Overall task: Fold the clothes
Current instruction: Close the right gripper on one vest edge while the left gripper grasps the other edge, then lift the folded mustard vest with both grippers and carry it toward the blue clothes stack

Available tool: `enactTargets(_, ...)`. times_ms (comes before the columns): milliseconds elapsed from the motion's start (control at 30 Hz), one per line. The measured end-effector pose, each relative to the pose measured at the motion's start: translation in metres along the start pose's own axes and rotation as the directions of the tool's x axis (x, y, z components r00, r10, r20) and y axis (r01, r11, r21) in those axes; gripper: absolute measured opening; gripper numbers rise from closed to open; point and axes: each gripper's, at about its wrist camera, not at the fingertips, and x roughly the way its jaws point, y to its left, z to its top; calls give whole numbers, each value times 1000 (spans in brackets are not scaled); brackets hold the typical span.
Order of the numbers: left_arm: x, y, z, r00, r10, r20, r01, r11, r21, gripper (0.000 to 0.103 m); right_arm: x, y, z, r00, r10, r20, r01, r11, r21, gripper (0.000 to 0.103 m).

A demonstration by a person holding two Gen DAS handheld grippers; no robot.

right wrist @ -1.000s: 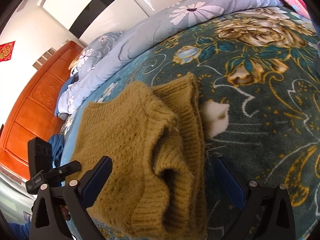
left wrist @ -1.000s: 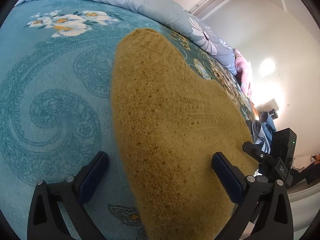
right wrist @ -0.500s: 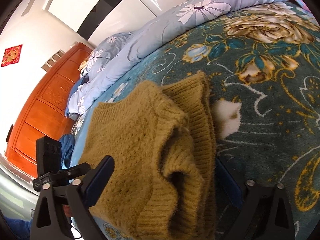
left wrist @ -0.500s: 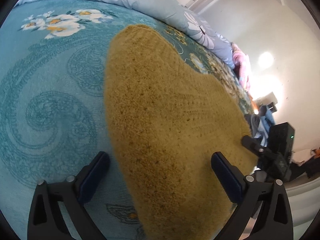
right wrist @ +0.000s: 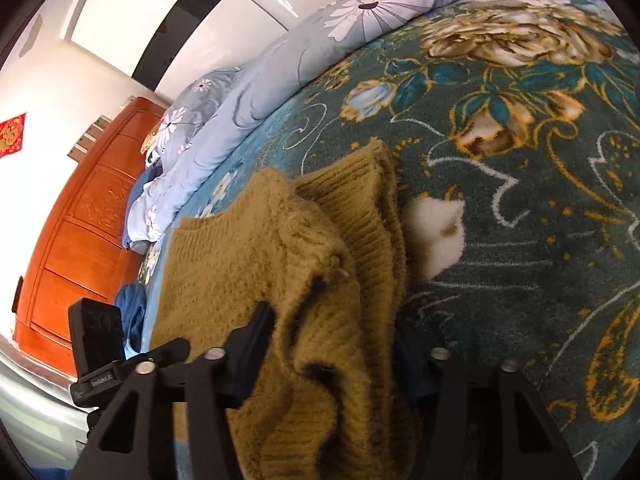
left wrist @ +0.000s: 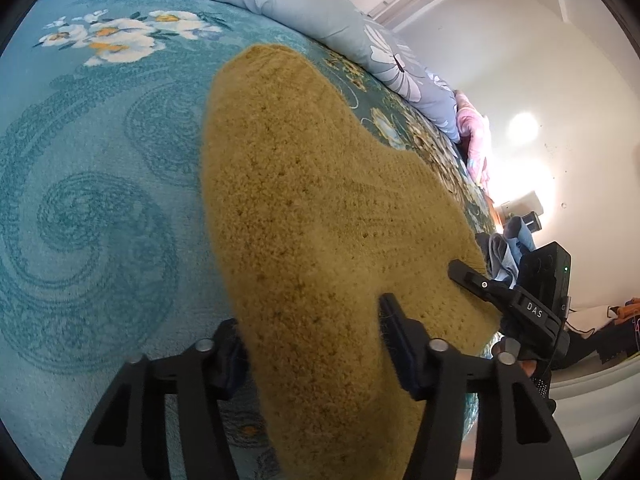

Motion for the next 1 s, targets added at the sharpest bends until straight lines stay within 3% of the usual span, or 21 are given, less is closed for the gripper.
enactTargets(67,-2,-2,0,1000,-3,14,3,1000,2,48,-3,4,1,1000,7,3,-7,1000,-11,36)
enactTargets(233,-9,-15,1,999,8,42,-10,999,46,35,-11,20,4,1000,-9,13,9,999,-39,32)
enactTargets(667,-50,-82,6,992,-63,112,40,979,198,33,-78,48,11,994,2,105,8,995,-100,31)
enactTargets(867,-40,-140,19,987,-118,107,83,954,289,33,-143,43,25,982,-37,185,60,991,-119,31)
enactTargets(1000,-31,-195,30,979,-169,111,117,921,371,33,-195,35,40,964,-71,258,106,986,-126,31)
